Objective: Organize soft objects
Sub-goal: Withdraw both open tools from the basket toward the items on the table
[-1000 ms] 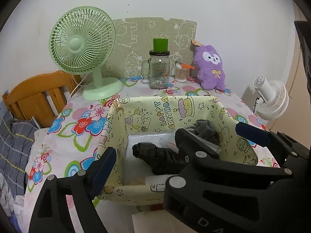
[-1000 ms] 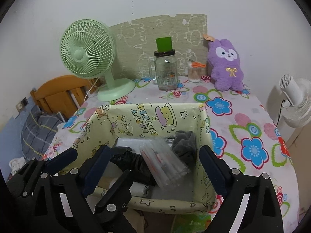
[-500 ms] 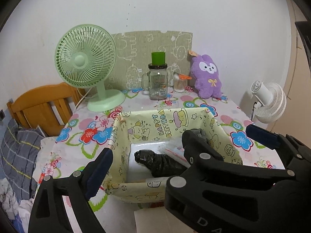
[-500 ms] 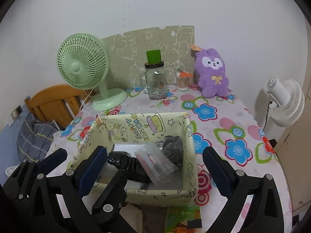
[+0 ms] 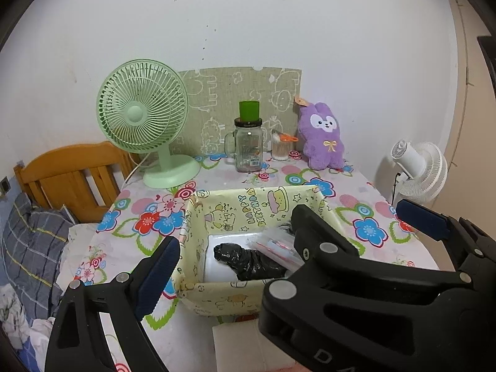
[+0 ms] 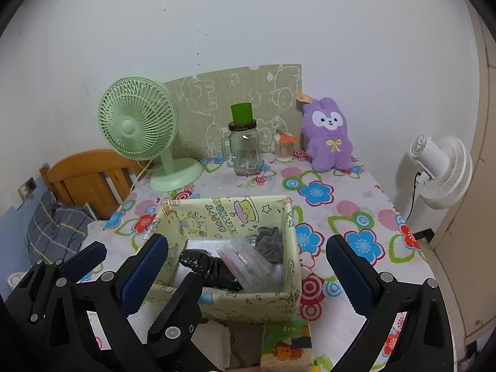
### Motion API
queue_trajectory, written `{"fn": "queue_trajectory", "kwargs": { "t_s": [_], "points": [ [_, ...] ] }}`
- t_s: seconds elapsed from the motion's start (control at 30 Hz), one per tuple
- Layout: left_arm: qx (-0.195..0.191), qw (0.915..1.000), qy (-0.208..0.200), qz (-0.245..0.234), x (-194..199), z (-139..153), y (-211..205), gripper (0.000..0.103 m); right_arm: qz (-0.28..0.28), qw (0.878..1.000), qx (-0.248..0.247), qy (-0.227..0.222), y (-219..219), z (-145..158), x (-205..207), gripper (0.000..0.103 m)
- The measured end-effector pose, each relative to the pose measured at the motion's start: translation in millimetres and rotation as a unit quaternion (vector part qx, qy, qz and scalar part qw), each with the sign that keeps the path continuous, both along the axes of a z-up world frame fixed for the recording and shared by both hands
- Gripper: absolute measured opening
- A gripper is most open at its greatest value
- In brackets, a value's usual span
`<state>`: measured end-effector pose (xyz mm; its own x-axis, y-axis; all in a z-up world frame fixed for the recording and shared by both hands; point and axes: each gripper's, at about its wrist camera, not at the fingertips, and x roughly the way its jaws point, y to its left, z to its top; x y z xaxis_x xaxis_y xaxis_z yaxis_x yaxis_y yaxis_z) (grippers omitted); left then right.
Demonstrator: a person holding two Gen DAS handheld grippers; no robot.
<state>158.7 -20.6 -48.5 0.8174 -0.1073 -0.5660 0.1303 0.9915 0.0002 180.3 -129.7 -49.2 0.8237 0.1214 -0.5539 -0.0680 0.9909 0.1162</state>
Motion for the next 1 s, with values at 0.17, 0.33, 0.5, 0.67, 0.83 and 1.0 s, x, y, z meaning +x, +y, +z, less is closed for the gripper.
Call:
{"fn": "queue_trajectory", "kwargs": {
  "t_s": [0.17,0.33,0.5,0.67,0.83,1.0],
  "points": [
    [0.001,1.0,-0.006,-0.003,-12,4,-1,0.094,0.005,1.0,-0.003,0.002,-1,5,-13,0.103],
    [-0.003,1.0,-0.006,-0.006,-24,7,-3,0.094,0.0,1.0,-0.006,-0.001,-4,11,-28,0.103],
    [-0.005,0.9999,-0.013,-0.006,-36,10,-6,0.094,-0.002,1.0,-0.006,-0.009,-7,14,-40,0.103],
    [-0.007,0.9997,-0.021,-0.007,-47,11,-7,0.093,-0.004,1.0,-0.012,-0.014,-7,17,-52,0.103],
    [-0.009,0.9996,-0.026,-0.012,-60,12,-10,0.092,-0.007,1.0,-0.012,-0.02,-11,19,-66,0.103],
    [-0.015,0.9994,-0.027,-0.014,-70,12,-11,0.091,-0.007,1.0,-0.014,-0.026,-13,19,-78,0.103]
  ]
}}
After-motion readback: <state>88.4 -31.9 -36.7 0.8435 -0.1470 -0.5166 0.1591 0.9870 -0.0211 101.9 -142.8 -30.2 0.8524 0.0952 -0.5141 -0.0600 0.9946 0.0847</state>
